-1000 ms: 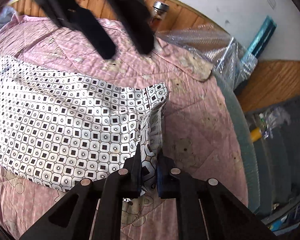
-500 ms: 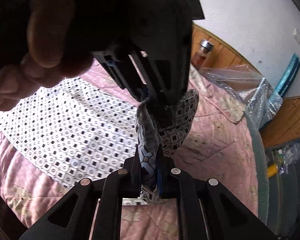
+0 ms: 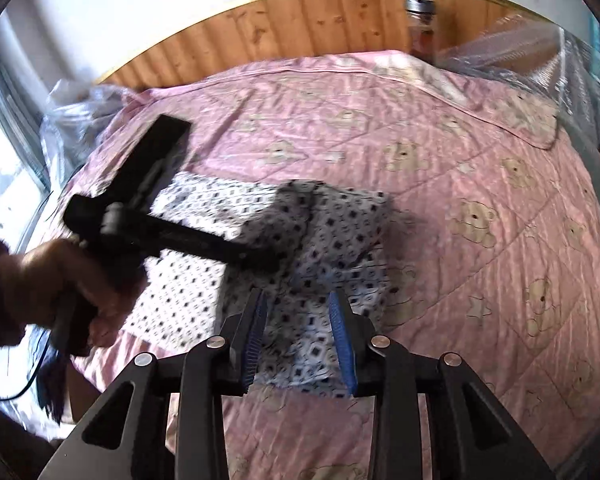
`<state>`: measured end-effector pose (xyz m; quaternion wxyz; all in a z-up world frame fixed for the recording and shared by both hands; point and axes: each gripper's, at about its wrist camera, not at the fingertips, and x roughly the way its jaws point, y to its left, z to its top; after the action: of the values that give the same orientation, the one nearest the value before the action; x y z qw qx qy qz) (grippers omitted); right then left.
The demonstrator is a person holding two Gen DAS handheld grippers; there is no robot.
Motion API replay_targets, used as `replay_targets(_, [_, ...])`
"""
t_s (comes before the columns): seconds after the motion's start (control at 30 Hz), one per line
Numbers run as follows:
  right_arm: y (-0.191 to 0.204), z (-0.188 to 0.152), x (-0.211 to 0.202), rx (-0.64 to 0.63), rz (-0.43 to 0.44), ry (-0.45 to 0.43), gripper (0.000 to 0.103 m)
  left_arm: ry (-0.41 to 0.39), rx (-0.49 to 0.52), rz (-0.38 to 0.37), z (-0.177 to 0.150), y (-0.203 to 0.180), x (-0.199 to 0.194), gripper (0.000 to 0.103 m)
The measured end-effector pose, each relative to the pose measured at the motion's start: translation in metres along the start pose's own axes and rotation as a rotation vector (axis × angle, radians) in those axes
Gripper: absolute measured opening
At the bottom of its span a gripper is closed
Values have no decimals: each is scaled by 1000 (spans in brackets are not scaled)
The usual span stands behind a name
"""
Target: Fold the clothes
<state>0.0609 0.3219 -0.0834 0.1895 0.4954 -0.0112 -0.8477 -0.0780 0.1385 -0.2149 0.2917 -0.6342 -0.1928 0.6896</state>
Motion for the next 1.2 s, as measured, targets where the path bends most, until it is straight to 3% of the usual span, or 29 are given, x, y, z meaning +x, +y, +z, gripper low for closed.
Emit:
replay_targets(0.13, [-31,-14,79,29,-88,232,22,-7,21,15,-4,2,-3,4])
replay_targets(0.17, [-28,-18,76,-3,-85,172,23,-6,27,38,-4,2,-4,4])
replay_targets(0.23, [-26,-22,80,-10,-98,204,23,11,28,99,-7,6,-5,5])
replay_targets(0.33, [-41,-19,69,99,-62,116,33,19,19,109,-16,8,-17,12])
replay_targets(0.43, [-61,-14,76,223,-9,80,43,50,42,157,-21,5,-36,28])
replay_targets(0.57, [-62,-20,100,240,11,92,47,-10,206,263,-16,-23,-84,34])
replay_targets(0.63, [-51,-28,111,212,6,109,47,-51,262,258,6,-43,-90,44])
replay_targets(0.73, [-31,-37,112,182,-7,124,47,-48,372,222,41,-86,-59,53])
replay_targets(0.8, [-21,-44,114,159,-22,128,47,29,454,231,56,-107,-14,53])
replay_targets(0.83, [-15,-47,114,144,-34,126,47,67,492,254,61,-114,8,53])
replay_targets(0.9, [-6,-54,117,111,-68,125,35,118,513,368,62,-107,43,49])
replay_targets(0.93, [-2,-57,119,93,-90,126,16,136,497,401,60,-97,52,17])
replay_targets(0.97, [-1,-60,120,91,-101,122,8,140,470,408,62,-89,55,5])
replay_targets(1.03, [-5,-69,122,138,-83,117,5,53,408,372,72,-78,35,4])
replay_targets(1.1, [-4,-75,127,156,-83,110,5,-53,282,244,94,-67,4,4])
replay_targets(1.17, [-2,-77,132,171,-79,112,5,-55,222,147,111,-62,-4,4])
replay_targets(1.2, [-3,-74,133,176,-69,121,6,-23,216,148,116,-60,-1,4])
